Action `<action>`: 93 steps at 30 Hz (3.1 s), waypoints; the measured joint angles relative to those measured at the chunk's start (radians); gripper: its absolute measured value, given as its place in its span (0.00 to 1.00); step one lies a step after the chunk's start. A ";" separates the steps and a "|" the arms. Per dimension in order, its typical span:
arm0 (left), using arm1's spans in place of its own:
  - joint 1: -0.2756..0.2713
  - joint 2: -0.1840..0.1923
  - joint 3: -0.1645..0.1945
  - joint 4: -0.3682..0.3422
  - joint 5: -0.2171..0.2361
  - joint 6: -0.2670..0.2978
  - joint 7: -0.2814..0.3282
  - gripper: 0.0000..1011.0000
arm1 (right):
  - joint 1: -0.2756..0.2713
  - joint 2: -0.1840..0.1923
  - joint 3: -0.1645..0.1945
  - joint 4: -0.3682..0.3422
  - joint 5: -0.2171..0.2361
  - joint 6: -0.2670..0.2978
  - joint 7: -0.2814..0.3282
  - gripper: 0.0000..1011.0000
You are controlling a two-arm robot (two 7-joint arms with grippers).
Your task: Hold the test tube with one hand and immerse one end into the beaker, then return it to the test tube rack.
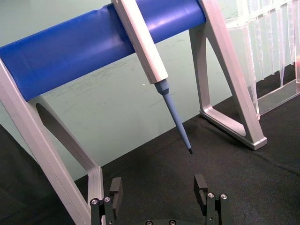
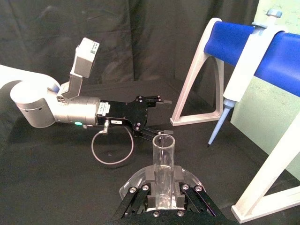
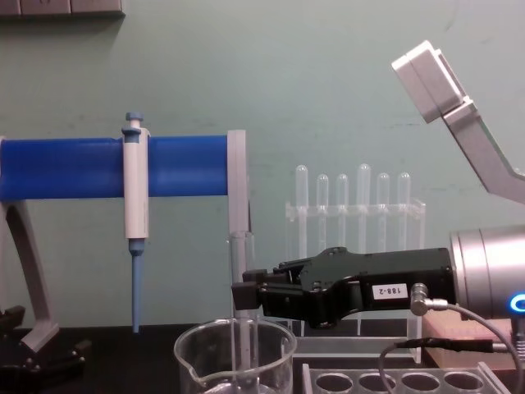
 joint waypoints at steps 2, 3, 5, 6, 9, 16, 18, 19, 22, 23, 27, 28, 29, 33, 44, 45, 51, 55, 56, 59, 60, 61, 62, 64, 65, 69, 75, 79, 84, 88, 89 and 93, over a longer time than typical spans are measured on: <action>0.000 0.000 0.000 0.000 0.000 0.000 0.000 0.99 | 0.000 0.000 0.000 0.000 0.000 0.000 0.000 0.22; 0.000 0.000 0.000 0.000 0.000 0.000 0.000 0.99 | 0.000 0.000 0.000 0.000 0.000 0.000 0.000 0.22; 0.000 0.000 0.000 0.000 0.000 0.000 0.000 0.99 | 0.000 0.000 0.000 0.000 0.000 0.000 0.000 0.22; 0.000 0.000 0.000 0.000 0.000 0.000 0.000 0.99 | 0.000 0.000 0.000 0.000 0.000 0.000 0.000 0.22; 0.000 0.000 0.000 0.000 0.000 0.000 0.000 0.99 | 0.000 0.000 0.000 0.000 0.000 0.000 0.000 0.22; 0.000 0.000 0.000 0.000 0.000 0.000 0.000 0.99 | 0.000 0.000 0.000 0.000 0.000 0.000 0.000 0.22; 0.000 0.000 0.000 0.000 0.000 0.000 0.000 0.99 | 0.000 0.000 0.000 0.000 0.000 0.000 0.000 0.22; 0.000 0.000 0.000 0.000 0.000 0.000 0.000 0.99 | 0.000 0.000 0.000 0.000 0.000 0.000 0.000 0.22; 0.000 0.000 0.000 0.000 0.000 0.000 0.000 0.99 | 0.000 0.000 0.000 0.000 0.000 0.000 0.000 0.22; 0.000 0.000 0.000 0.000 0.000 0.000 0.000 0.99 | 0.000 0.000 0.000 0.000 0.000 0.000 0.000 0.22; 0.000 0.000 0.000 0.000 0.000 0.000 0.000 0.99 | -0.003 0.003 0.002 -0.010 -0.002 0.000 -0.003 0.22; 0.000 0.000 0.000 0.000 0.000 0.000 0.000 0.99 | -0.003 0.003 0.002 -0.010 -0.002 0.000 -0.003 0.22; 0.000 0.000 0.000 0.000 0.000 0.000 0.000 0.99 | -0.005 0.008 0.006 -0.024 -0.004 -0.001 -0.007 0.22; 0.000 0.000 0.000 0.000 0.000 0.000 0.000 0.99 | -0.009 0.019 0.019 -0.056 -0.005 -0.001 -0.011 0.22; 0.000 0.000 0.000 0.000 0.000 0.000 0.000 0.99 | -0.003 0.054 0.057 -0.156 0.036 0.013 -0.009 0.22; 0.000 0.000 0.000 0.000 0.000 0.000 0.000 0.99 | -0.003 0.056 0.060 -0.162 0.040 0.014 -0.009 0.22; 0.000 0.000 0.000 0.000 0.000 0.000 0.000 0.99 | -0.004 0.084 0.087 -0.215 0.075 0.019 -0.015 0.22; 0.000 0.000 0.000 0.000 0.000 0.000 0.000 0.99 | -0.014 0.112 0.106 -0.250 0.097 0.024 -0.023 0.22; 0.000 0.000 0.000 0.000 0.000 0.000 0.000 0.99 | -0.017 0.119 0.111 -0.258 0.101 0.025 -0.024 0.22; 0.000 0.000 0.000 0.000 0.000 0.000 0.000 0.99 | -0.033 0.154 0.130 -0.285 0.122 0.027 -0.026 0.22; 0.000 0.000 0.000 0.000 0.000 0.000 0.000 0.99 | -0.046 0.174 0.141 -0.300 0.133 0.027 -0.026 0.22; 0.000 0.000 0.000 0.000 0.000 0.000 0.000 0.99 | -0.046 0.174 0.141 -0.300 0.133 0.027 -0.026 0.22; 0.000 0.000 0.000 0.000 0.000 0.000 0.000 0.99 | -0.058 0.195 0.150 -0.311 0.141 0.028 -0.027 0.22; 0.000 0.000 0.000 0.000 0.000 0.000 0.000 0.99 | -0.073 0.215 0.157 -0.324 0.149 0.028 -0.027 0.22; 0.000 0.000 0.000 0.000 0.000 0.000 0.000 0.99 | -0.088 0.238 0.165 -0.336 0.157 0.029 -0.026 0.22; 0.000 0.000 0.000 0.000 0.000 0.000 0.000 0.99 | -0.139 0.297 0.185 -0.363 0.175 0.024 -0.025 0.22; 0.000 0.000 0.000 0.000 0.000 0.000 0.000 0.99 | -0.182 0.331 0.201 -0.374 0.182 0.006 -0.025 0.22; 0.000 0.000 0.000 0.000 0.000 0.000 0.000 0.99 | -0.200 0.338 0.204 -0.368 0.177 -0.006 -0.027 0.22; 0.000 0.000 0.000 0.000 0.000 0.000 0.000 0.99 | -0.206 0.330 0.203 -0.343 0.158 -0.015 -0.033 0.22; 0.000 0.000 0.000 0.000 0.000 0.000 0.000 0.99 | -0.206 0.314 0.199 -0.317 0.144 -0.021 -0.035 0.22; 0.000 0.000 0.000 0.000 0.000 0.000 0.000 0.99 | -0.206 0.312 0.198 -0.313 0.142 -0.022 -0.035 0.22; 0.000 0.000 0.000 0.000 0.000 0.000 0.000 0.99 | -0.207 0.302 0.195 -0.300 0.136 -0.026 -0.035 0.22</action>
